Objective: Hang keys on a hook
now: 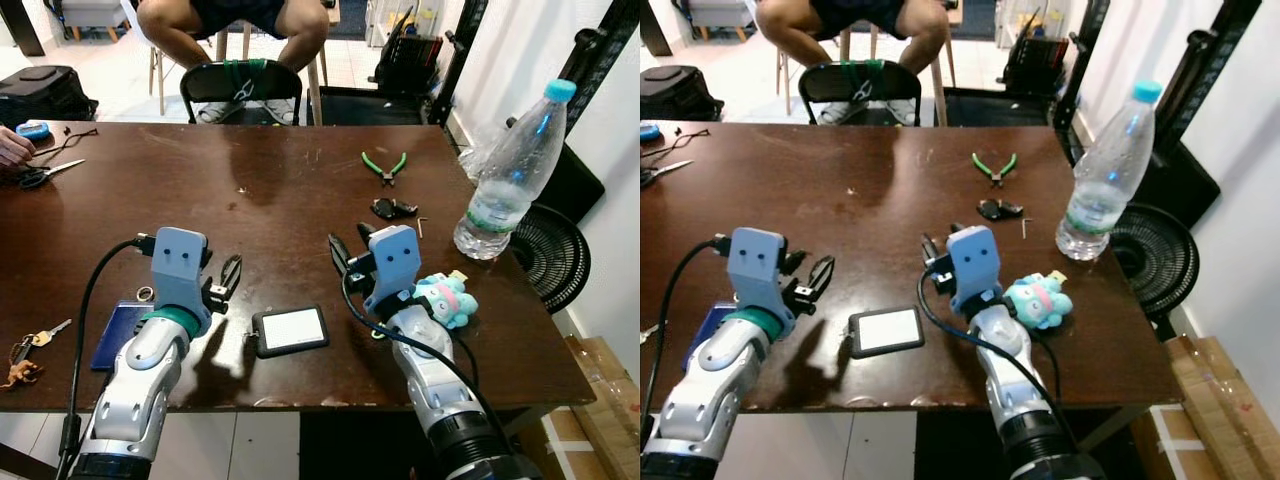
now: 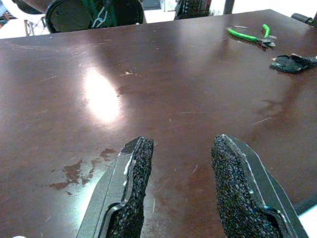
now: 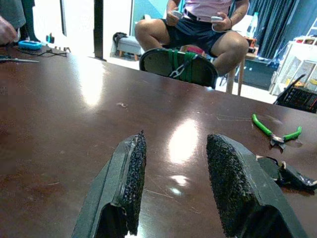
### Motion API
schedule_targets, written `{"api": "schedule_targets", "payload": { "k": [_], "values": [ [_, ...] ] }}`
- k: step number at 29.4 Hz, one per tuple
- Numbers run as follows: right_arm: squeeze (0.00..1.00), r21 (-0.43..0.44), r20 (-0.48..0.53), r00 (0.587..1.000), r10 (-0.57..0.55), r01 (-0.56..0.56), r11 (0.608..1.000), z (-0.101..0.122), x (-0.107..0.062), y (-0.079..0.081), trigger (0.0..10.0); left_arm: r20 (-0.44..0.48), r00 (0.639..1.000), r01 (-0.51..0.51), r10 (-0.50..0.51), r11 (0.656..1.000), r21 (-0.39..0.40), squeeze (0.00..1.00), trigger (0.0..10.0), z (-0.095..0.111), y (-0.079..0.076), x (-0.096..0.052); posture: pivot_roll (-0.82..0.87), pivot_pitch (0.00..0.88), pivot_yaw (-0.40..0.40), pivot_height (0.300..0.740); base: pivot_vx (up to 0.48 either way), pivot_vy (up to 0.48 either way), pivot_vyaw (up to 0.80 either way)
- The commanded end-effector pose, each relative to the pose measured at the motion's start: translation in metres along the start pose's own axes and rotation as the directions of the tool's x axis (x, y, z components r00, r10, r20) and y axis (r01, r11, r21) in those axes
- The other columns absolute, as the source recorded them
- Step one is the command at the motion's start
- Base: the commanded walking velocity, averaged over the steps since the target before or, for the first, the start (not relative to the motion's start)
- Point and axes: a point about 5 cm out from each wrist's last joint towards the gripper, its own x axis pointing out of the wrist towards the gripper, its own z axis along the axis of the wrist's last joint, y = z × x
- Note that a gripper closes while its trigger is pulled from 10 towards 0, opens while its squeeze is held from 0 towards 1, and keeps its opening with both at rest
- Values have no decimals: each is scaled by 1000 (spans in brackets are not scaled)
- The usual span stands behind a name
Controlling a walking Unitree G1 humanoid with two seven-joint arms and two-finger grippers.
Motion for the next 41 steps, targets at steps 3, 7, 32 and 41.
{"api": "schedule_targets", "payload": {
  "k": [3, 7, 32, 41],
  "values": [
    [0, 20, -41, 997, 62, -61, 998, -4, 1, 4, 10000, -29, 1000, 5, -5, 1000, -2, 0, 10000, -5, 0, -1, -6, 59, 81, 740, 0, 0, 0],
    [0, -19, -108, 972, 208, -211, 977, -10, 11, 21, 10000, -49, 998, 43, -45, 998, -49, 0, 10000, -7, -4, 0, -1, 59, 77, 740, 0, 0, 0],
    [0, 56, -102, 744, 661, -659, 750, -1, 30, 70, 10000, -57, 998, -14, 11, 998, -60, 0, 10000, -4, 7, -17, 67, 109, 44, 740, 0, 0, 0],
    [0, 67, -98, 710, 698, -695, 716, -5, 17, 66, 10000, -63, 998, -14, 10, 998, -60, 0, 10000, -4, 8, -16, 50, 112, 55, 740, 0, 0, 0]
  ]
}}
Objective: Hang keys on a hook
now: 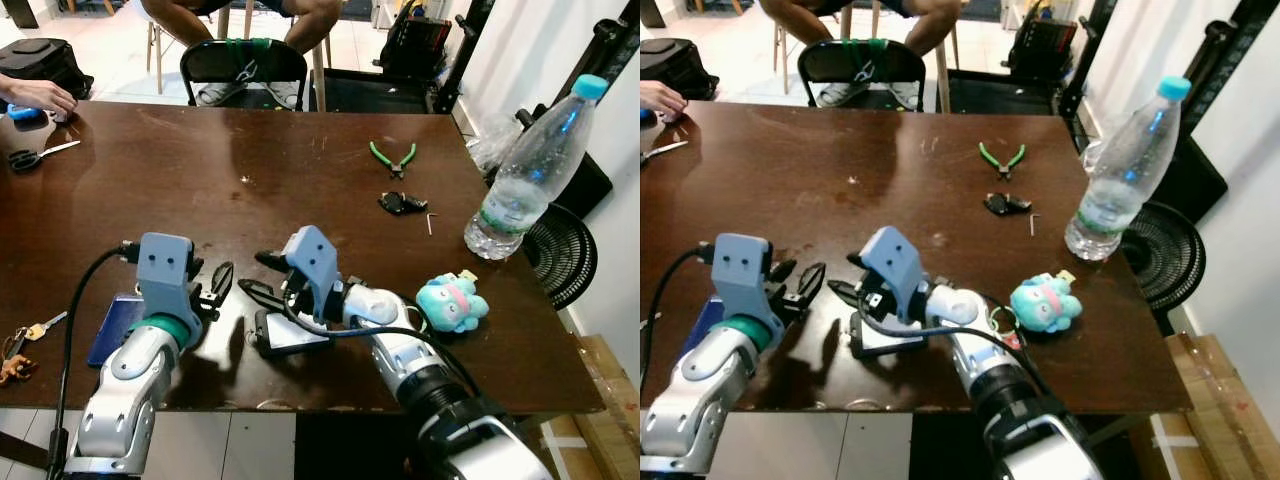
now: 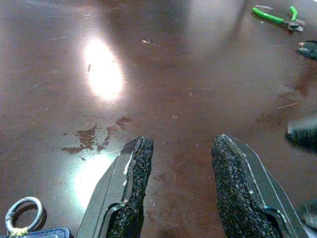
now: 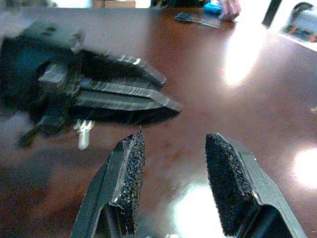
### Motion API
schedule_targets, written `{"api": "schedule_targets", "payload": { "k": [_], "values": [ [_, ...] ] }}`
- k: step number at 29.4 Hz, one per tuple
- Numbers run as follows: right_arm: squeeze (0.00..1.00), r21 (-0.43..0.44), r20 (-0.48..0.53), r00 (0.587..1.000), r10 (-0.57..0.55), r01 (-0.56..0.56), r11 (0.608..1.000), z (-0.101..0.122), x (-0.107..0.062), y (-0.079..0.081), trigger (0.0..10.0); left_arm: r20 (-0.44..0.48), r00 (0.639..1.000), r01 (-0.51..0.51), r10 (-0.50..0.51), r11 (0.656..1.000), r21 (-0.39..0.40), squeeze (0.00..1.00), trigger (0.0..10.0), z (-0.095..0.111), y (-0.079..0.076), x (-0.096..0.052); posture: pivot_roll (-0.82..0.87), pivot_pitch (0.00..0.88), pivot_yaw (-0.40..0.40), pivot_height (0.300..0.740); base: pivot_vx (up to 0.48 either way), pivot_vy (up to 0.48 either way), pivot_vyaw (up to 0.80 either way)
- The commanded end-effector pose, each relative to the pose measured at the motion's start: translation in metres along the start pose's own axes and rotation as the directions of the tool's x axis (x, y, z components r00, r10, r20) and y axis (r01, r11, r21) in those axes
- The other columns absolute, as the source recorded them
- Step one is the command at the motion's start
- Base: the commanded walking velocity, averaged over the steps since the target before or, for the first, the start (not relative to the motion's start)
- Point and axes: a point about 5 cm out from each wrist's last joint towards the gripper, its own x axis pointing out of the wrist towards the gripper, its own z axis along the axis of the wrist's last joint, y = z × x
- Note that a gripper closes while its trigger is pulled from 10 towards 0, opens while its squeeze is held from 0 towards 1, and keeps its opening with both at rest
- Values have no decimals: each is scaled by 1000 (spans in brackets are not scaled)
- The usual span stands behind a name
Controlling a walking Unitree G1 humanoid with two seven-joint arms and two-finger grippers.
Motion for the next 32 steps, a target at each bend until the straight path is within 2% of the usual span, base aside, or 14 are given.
{"api": "schedule_targets", "payload": {
  "k": [1, 5, 6, 8, 12, 18, 32],
  "values": [
    [0, 13, -13, 1000, 20, -20, 1000, -4, -1, 3, 10000, -22, 1000, -3, 3, 1000, -10, 0, 10000, -4, 1, -2, 50, 112, 55, 740, 0, 0, 0],
    [0, 22, -19, 999, 47, -47, 999, -7, -3, 5, 10000, -24, 1000, 0, 0, 1000, -10, 0, 10000, -3, 1, -1, 52, 112, 57, 740, 0, 0, 0],
    [0, 13, -62, 995, 80, -79, 997, -13, -2, 10, 10000, -24, 1000, 1, -1, 1000, -9, 0, 10000, -3, 0, -1, 56, 113, 57, 740, 0, 0, 0],
    [0, 13, -62, 995, 80, -79, 997, -13, -2, 10, 10000, -24, 1000, 1, -1, 1000, -9, 0, 10000, -3, 0, -1, 56, 113, 57, 740, 0, 0, 0],
    [0, 8, -141, 983, 116, -116, 993, -26, -3, 16, 10000, -22, 1000, 0, 0, 1000, -8, 0, 10000, -2, 1, 0, 57, 113, 59, 740, 0, 0, 0],
    [0, 12, -193, 970, 145, -146, 989, -35, -9, 20, 10000, -25, 1000, -1, 0, 1000, -5, 0, 10000, -2, 2, 0, 54, 110, 64, 740, 0, 0, 0],
    [0, 23, -192, 962, 192, -192, 981, -38, -10, 28, 10000, -27, 1000, 3, -3, 1000, -3, 0, 10000, -1, 2, 0, 54, 114, 67, 740, 0, 0, 0]
  ]
}}
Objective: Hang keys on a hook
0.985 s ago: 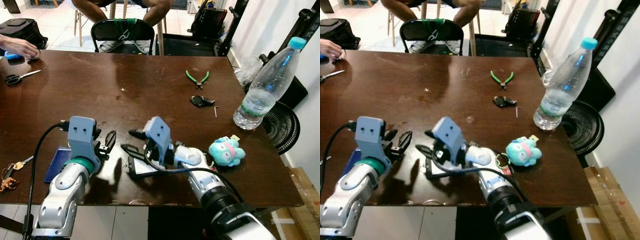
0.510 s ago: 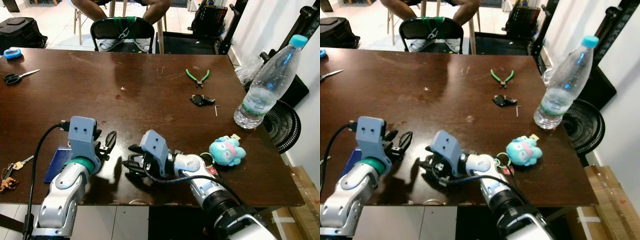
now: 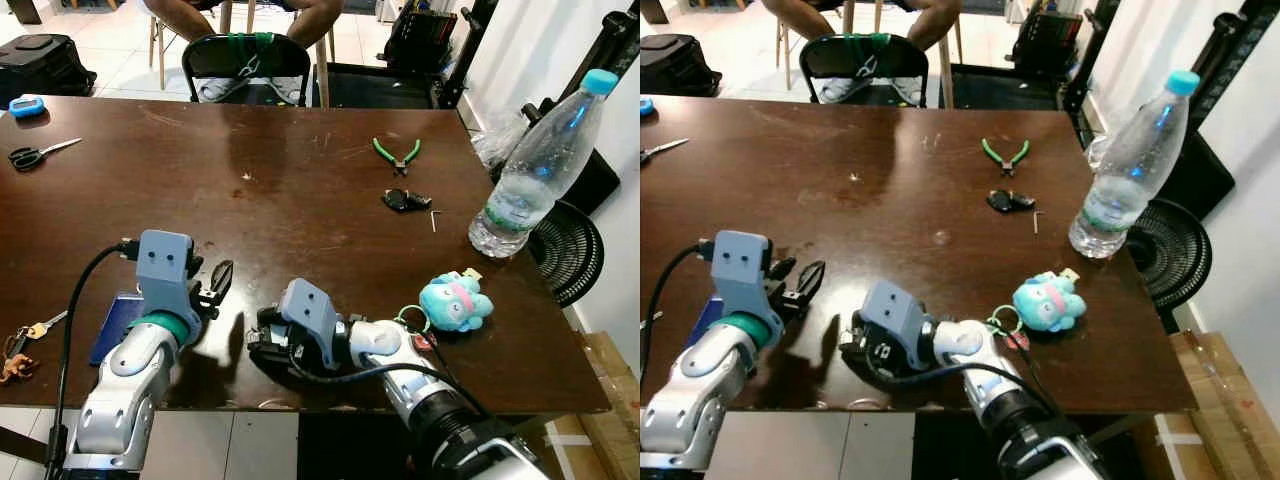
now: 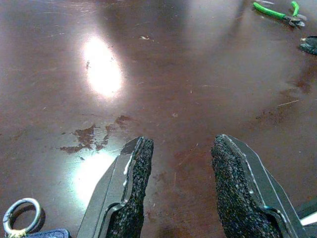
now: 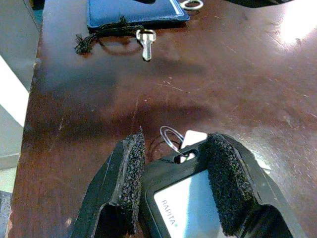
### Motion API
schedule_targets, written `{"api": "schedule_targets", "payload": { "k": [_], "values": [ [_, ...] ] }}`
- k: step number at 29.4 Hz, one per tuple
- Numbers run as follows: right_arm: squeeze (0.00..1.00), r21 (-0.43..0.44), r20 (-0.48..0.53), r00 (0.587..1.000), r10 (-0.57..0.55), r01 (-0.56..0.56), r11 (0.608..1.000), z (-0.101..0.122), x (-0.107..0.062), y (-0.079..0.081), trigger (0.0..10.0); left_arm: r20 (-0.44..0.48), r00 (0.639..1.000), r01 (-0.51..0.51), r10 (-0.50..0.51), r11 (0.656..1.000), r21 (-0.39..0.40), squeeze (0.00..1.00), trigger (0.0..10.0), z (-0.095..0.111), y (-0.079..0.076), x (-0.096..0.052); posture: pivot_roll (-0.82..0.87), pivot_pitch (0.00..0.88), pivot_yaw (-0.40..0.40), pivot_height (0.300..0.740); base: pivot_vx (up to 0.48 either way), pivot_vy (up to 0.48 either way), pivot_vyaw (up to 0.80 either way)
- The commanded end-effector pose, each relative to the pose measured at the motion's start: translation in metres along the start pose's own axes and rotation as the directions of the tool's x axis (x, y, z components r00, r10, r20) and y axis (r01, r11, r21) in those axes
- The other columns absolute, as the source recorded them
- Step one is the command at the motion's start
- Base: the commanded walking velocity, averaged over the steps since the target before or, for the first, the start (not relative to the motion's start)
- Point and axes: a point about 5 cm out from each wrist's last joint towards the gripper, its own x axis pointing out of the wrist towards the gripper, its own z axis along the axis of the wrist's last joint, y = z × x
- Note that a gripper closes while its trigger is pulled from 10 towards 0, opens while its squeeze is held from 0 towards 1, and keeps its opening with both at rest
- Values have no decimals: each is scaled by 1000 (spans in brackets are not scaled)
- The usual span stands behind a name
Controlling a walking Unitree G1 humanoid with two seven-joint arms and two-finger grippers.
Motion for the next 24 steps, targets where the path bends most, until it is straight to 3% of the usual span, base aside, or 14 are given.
{"api": "schedule_targets", "payload": {
  "k": [1, 8, 10, 12, 13, 16, 17, 18, 19, 24],
  "values": [
    [0, 11, -11, 1000, 14, -14, 1000, -4, 0, 3, 10000, -20, 1000, -2, 2, 1000, -5, 0, 10000, -3, 2, -1, 54, 114, 67, 740, 0, 0, 0],
    [0, 23, -6, 1000, 17, -17, 1000, -4, 1, 3, 10000, -19, 1000, -1, 1, 1000, -5, 0, 10000, -3, 2, -1, 53, 115, 67, 740, 0, 0, 0],
    [0, 29, -11, 999, 41, -40, 999, -6, 0, 6, 6549, -19, 1000, -1, 1, 1000, -5, 0, 10000, -3, 1, -1, 53, 115, 67, 740, 0, 0, 0],
    [0, 30, -12, 999, 46, -45, 999, -6, 0, 7, 6549, -19, 1000, -1, 1, 1000, -5, 0, 10000, -3, 2, -1, 54, 118, 68, 740, 0, 0, 0],
    [0, 31, -15, 999, 48, -47, 998, -7, 0, 8, 4902, -19, 1000, -1, 1, 1000, -5, 0, 10000, -3, 2, -1, 54, 118, 68, 740, 0, 0, 0],
    [0, 32, -18, 999, 45, -44, 998, -8, -1, 8, 4627, -19, 1000, -1, 1, 1000, -6, 0, 10000, -2, 2, -1, 53, 119, 68, 740, 0, 0, 0],
    [0, 34, -19, 999, 43, -42, 999, -8, -1, 8, 2588, -19, 1000, -1, 1, 1000, -6, 0, 10000, -2, 2, -1, 53, 119, 68, 740, 0, 0, 0],
    [0, 34, -19, 999, 43, -42, 999, -8, -1, 8, 2588, -19, 1000, -1, 1, 1000, -6, 0, 10000, -2, 2, -1, 53, 119, 68, 740, 0, 0, 0],
    [0, 35, -19, 999, 40, -40, 999, -8, -1, 7, 0, -19, 1000, -1, 1, 1000, -6, 0, 10000, -2, 2, -1, 53, 119, 68, 740, 0, 0, 0],
    [0, 37, -16, 999, 35, -34, 999, -8, -1, 7, 0, -19, 1000, -1, 1, 1000, -6, 0, 10000, -2, 2, -1, 53, 119, 68, 740, 0, 0, 0]
  ]
}}
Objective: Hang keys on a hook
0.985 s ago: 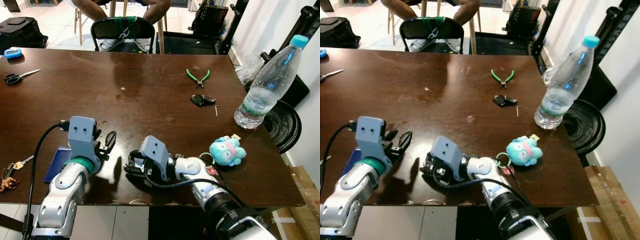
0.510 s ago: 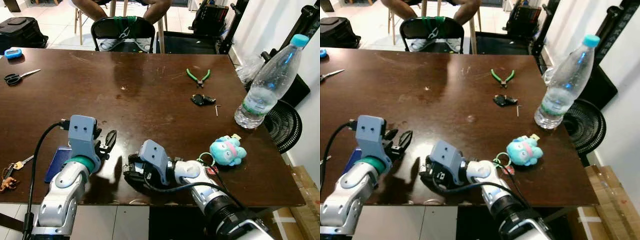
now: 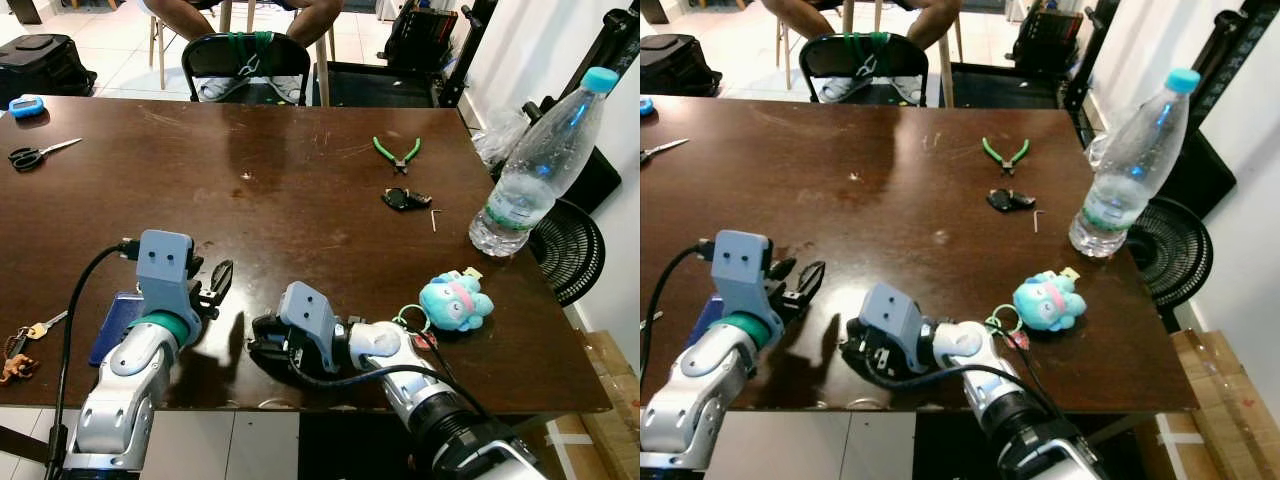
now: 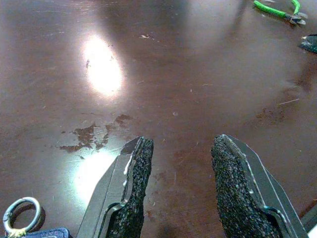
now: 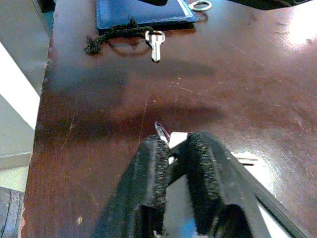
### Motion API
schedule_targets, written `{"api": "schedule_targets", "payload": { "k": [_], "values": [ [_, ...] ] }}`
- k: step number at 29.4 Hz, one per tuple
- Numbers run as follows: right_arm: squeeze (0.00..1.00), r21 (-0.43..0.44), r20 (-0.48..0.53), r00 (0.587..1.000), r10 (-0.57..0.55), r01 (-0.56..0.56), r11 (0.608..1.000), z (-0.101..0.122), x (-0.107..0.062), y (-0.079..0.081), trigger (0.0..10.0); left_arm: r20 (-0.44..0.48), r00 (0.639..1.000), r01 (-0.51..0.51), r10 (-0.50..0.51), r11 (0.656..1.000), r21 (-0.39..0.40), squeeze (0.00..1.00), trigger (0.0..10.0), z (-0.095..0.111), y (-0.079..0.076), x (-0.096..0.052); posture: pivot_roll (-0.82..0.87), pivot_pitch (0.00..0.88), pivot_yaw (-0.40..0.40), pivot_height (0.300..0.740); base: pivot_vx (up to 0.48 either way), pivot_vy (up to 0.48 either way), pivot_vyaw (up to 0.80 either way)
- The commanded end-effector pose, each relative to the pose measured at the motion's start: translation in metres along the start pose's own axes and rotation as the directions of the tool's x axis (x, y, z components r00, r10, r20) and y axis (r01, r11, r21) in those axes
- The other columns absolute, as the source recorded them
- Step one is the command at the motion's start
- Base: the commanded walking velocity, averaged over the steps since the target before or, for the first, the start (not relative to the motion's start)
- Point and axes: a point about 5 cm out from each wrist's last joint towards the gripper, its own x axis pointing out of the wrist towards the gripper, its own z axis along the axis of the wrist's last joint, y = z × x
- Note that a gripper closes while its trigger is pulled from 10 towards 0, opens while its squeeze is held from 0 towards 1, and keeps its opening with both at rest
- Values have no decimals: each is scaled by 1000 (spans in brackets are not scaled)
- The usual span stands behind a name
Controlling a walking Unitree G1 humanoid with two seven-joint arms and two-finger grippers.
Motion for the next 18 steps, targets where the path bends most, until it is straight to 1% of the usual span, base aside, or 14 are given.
{"api": "schedule_targets", "payload": {
  "k": [1, 14, 16, 18],
  "values": [
    [0, 31, -19, 1000, 7, -6, 1000, -8, -1, 4, 0, -16, 1000, -1, 1, 1000, -6, 0, 10000, -3, 1, -1, 54, 117, 68, 740, 0, 0, 0],
    [0, 37, -11, 1000, -4, 5, 999, -7, -1, 3, 0, -20, 1000, 1, -1, 1000, -6, 0, 10000, -4, 1, -2, 53, 105, 68, 740, 0, 0, 0],
    [0, 39, -2, 1000, -15, 15, 999, -6, -1, 2, 0, -20, 1000, 2, -2, 1000, -6, 0, 10000, -4, 1, -2, 52, 104, 68, 740, 0, 0, 0],
    [0, 47, 53, 997, -65, 62, 997, 3, -3, -3, 0, -21, 1000, 3, -3, 1000, -6, 0, 10000, -5, 1, -2, 53, 100, 64, 740, 0, 0, 0]
  ]
}}
